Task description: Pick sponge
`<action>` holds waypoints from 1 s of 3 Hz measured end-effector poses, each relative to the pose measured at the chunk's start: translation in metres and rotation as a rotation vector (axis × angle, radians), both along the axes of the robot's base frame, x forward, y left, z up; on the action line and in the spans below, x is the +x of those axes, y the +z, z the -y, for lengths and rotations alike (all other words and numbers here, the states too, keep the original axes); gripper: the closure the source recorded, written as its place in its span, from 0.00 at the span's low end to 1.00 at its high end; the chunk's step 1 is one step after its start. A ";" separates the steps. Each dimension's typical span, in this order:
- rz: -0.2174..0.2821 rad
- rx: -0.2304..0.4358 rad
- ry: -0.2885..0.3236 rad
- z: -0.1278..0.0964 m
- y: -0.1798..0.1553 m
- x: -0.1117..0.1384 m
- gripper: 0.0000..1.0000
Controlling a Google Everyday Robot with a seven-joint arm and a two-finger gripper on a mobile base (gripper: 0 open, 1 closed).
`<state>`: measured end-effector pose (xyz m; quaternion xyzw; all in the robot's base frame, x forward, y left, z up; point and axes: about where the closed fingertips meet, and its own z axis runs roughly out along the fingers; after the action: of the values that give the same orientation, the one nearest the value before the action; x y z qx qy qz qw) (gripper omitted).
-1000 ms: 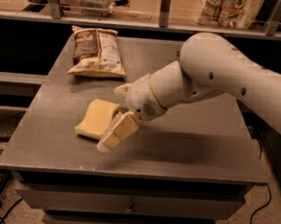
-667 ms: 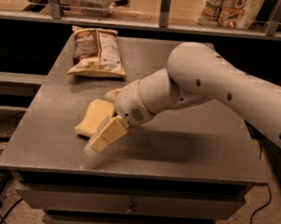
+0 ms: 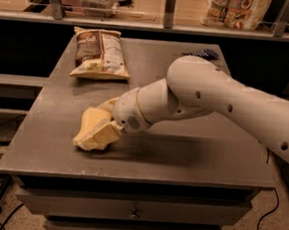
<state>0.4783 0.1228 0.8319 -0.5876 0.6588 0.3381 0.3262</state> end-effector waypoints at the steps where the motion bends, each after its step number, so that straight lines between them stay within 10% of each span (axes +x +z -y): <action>1: 0.067 0.011 -0.031 0.013 0.026 0.011 0.65; 3: 0.220 -0.021 -0.051 0.067 0.101 0.047 1.00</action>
Offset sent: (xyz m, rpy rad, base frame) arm 0.0524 -0.0724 0.1066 -0.0349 -0.2258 -0.0476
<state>0.5249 0.0557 0.9333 -0.6075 0.6374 0.2561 0.3988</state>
